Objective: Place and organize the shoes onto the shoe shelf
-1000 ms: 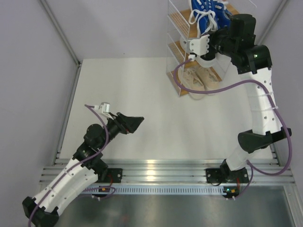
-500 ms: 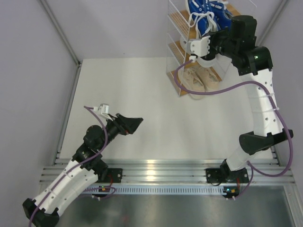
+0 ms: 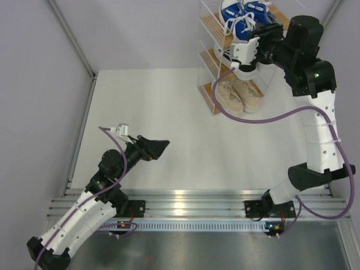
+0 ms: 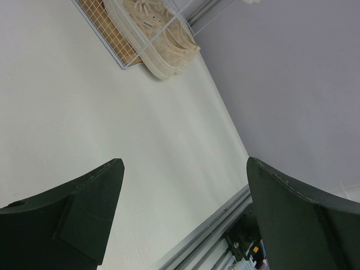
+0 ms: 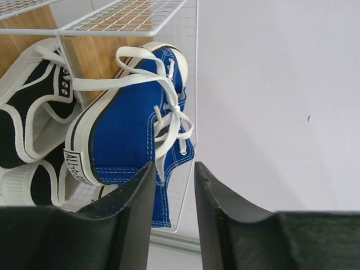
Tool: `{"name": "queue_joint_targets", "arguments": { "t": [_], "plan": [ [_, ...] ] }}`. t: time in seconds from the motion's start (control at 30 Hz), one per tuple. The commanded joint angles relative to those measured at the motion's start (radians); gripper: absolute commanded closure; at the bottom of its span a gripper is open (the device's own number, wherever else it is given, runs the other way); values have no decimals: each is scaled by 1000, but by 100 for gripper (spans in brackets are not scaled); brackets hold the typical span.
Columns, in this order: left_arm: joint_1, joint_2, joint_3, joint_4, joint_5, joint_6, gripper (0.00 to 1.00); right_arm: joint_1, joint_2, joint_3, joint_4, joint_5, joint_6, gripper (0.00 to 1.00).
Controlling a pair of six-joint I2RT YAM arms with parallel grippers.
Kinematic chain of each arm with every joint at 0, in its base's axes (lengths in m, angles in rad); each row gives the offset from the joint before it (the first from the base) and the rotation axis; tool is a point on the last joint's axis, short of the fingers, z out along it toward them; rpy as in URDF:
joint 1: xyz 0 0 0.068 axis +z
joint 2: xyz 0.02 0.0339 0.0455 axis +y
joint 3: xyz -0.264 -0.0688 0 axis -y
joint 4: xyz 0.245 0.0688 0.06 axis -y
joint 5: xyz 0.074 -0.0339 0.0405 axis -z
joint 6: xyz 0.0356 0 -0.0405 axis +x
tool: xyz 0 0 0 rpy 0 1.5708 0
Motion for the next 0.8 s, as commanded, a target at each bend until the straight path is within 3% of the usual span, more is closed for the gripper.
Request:
{"name": "queue_joint_targets", "arguments": {
  "t": [0.0,0.13,0.33,0.53,0.57,0.67,0.77],
  "plan": [
    [5,-12,-1,17,-2,-3,5,-12,-42,18,80,-20,42,64],
    [3,-16,1,14,0,-3,4,-13,-44,54,106,-52,149,48],
    [3,-21,5,10,-2,5,4,-21,-68,82,227,-68,457,25],
    [5,-18,43,-24,-5,80,4,-111,-103,61,357,-58,995,10],
    [3,-17,68,-26,-19,100,4,-160,-126,44,371,-84,1141,7],
    [5,-12,144,-134,-104,192,2,-278,-207,-77,360,-218,1368,3],
    [5,2,224,-234,-234,296,2,-382,-328,-279,342,-301,1459,1]
  ]
}}
